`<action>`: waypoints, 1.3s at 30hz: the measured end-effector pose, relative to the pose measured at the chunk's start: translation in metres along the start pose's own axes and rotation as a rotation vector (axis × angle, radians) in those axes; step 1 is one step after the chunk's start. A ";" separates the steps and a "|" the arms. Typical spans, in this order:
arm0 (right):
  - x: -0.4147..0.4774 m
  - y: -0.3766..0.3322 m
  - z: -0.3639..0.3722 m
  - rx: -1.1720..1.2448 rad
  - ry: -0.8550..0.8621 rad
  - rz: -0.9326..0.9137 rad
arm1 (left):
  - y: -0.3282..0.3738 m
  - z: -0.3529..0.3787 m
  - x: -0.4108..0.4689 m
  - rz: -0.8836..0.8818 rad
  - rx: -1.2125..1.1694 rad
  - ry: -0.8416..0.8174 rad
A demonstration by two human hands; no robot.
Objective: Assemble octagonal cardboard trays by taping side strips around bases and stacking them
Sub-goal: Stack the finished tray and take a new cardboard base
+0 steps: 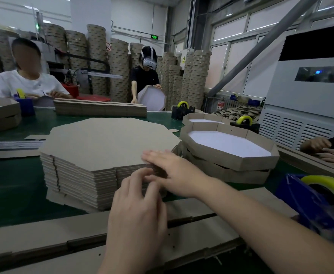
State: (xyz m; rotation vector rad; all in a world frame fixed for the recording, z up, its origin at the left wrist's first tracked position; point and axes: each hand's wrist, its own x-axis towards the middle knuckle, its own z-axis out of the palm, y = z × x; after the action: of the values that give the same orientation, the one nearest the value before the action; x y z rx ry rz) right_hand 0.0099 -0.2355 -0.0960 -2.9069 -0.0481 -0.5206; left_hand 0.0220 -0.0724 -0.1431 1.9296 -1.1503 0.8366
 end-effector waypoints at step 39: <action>-0.246 -0.191 -0.086 -0.352 0.442 0.035 | 0.078 -0.195 -0.105 -0.571 -1.005 -0.356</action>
State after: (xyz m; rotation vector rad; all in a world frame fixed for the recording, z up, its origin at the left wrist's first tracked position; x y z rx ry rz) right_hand -0.2620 -0.0635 -0.0680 -3.0313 0.1733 -1.2638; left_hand -0.1213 0.1098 -0.1066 1.3988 -0.8594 -0.3764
